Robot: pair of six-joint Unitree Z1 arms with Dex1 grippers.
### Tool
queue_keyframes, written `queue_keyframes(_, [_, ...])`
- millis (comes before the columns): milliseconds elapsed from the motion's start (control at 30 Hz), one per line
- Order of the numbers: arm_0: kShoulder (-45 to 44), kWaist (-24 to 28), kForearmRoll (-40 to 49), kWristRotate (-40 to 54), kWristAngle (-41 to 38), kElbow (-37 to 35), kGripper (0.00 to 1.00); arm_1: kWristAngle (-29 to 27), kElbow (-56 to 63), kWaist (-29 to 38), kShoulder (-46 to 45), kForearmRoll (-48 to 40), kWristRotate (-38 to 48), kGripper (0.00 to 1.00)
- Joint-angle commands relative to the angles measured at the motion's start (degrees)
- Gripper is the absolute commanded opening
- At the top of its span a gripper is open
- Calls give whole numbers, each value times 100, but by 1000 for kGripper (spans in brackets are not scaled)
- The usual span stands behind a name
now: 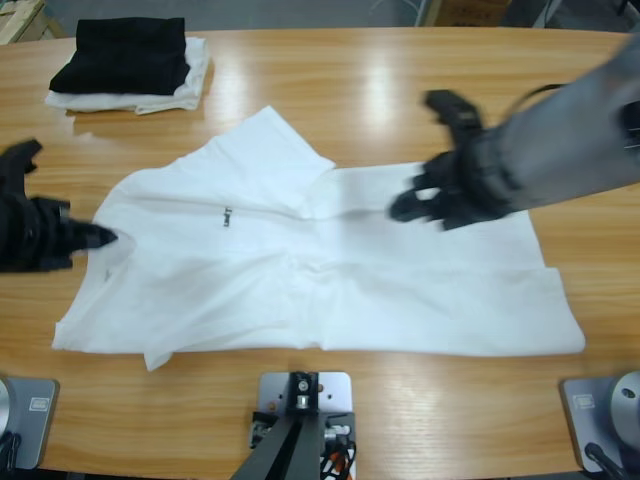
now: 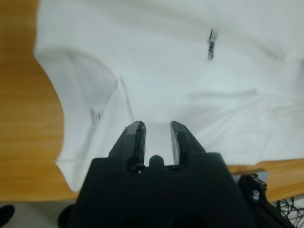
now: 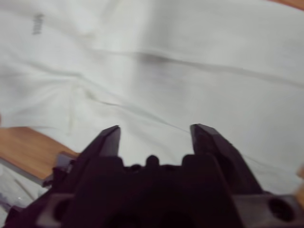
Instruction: Fold clothes
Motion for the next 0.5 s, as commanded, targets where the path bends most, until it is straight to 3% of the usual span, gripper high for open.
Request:
queue_keyframes(33, [531,1542,-176,2443,-758,-1175,839,647,195,-1213,-501,-367,-675,987])
queue_keyframes(100, [907,1799,-176,2826,-1251,-1633,837,1235,21,-1593,-371,-382,-669,991])
queue_keyframes(200, [1719,1909,-125,3369,-1949,-2569,835,1402,104,-1928,-483,-313,-671,1000])
queue_keyframes(300, [2603,2087,-63,4359,-2845,-3610,982,1373,489,-2301,-696,-234,-858,1000])
queue_keyframes(500, [4563,2180,1492,4988,-2838,-6287,991,1419,1034,-3136,-590,-285,-1265,1000])
